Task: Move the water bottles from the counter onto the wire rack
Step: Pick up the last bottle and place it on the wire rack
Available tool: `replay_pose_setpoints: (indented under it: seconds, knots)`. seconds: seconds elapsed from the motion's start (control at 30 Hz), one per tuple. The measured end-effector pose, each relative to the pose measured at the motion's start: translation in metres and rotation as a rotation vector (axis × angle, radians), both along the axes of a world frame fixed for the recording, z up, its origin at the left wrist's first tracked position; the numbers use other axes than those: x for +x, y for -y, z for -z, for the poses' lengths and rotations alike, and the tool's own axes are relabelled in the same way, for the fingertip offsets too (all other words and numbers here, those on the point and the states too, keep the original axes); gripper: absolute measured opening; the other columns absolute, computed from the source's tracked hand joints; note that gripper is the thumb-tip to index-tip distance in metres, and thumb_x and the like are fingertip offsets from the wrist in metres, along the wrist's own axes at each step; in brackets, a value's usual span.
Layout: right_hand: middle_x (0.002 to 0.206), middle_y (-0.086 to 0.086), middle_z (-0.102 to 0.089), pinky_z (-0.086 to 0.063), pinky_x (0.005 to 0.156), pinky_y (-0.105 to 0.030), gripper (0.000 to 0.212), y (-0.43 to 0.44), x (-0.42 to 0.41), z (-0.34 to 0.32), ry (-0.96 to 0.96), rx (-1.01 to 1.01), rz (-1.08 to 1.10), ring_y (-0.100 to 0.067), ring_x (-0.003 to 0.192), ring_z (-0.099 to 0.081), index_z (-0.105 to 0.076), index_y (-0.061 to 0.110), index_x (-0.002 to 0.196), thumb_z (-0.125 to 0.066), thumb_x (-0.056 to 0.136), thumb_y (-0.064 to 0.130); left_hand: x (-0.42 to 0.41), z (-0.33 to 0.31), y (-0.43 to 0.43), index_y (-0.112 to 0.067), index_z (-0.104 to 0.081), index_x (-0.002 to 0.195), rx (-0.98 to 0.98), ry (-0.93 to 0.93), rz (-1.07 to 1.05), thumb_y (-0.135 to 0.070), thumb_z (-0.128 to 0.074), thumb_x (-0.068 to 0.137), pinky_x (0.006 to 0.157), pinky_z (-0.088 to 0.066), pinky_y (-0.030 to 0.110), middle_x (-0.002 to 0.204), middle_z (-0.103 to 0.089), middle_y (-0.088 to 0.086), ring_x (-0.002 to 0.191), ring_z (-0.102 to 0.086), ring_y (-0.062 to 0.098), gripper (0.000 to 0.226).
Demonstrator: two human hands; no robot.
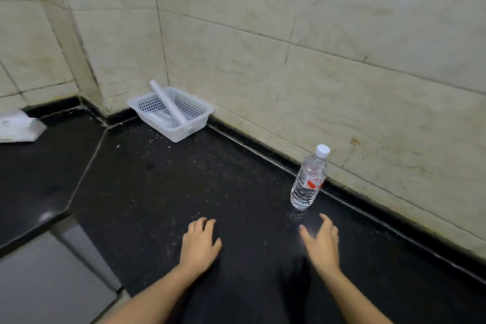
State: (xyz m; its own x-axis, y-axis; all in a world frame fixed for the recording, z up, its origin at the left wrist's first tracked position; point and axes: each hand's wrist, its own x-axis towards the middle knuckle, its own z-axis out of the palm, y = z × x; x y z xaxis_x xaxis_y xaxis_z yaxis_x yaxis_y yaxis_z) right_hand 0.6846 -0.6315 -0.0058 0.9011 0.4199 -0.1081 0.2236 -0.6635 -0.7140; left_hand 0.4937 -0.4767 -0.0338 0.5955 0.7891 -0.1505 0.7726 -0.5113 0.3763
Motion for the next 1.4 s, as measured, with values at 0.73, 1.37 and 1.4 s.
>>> replay_pose_setpoints:
  seconds: [0.73, 1.37, 1.4]
  knots:
    - [0.142, -0.018, -0.036, -0.032, 0.11, -0.045, 0.102, -0.091, 0.05, -0.021, -0.02, 0.217, 0.367, -0.03, 0.13, -0.039, -0.017, 0.009, 0.143, -0.081, 0.065, 0.019, 0.053, 0.076, -0.117, -0.016, -0.07, 0.105, 0.05, -0.174, 0.487, -0.059, 0.0, 0.088, 0.095, -0.039, 0.038, 0.114, -0.068, 0.012, 0.102, -0.066, 0.029, 0.084]
    - [0.111, -0.001, -0.058, -0.042, 0.095, -0.035, 0.07, -0.079, 0.059, -0.004, -0.017, 0.215, 0.405, -0.022, 0.108, -0.054, -0.044, 0.015, 0.125, -0.081, 0.064, 0.018, 0.055, 0.071, -0.117, -0.016, -0.067, 0.109, 0.023, -0.266, 0.496, -0.062, -0.003, 0.087, 0.093, -0.026, 0.037, 0.119, -0.064, 0.013, 0.109, -0.062, 0.031, 0.082]
    - [0.112, -0.004, -0.061, -0.042, 0.094, -0.035, 0.071, -0.074, 0.046, -0.004, -0.002, 0.178, 0.427, -0.024, 0.109, -0.056, -0.045, 0.015, 0.124, -0.081, 0.063, 0.021, 0.054, 0.071, -0.117, -0.015, -0.067, 0.108, 0.026, -0.259, 0.495, -0.063, -0.003, 0.087, 0.093, -0.026, 0.038, 0.119, -0.065, 0.013, 0.108, -0.062, 0.031, 0.082]
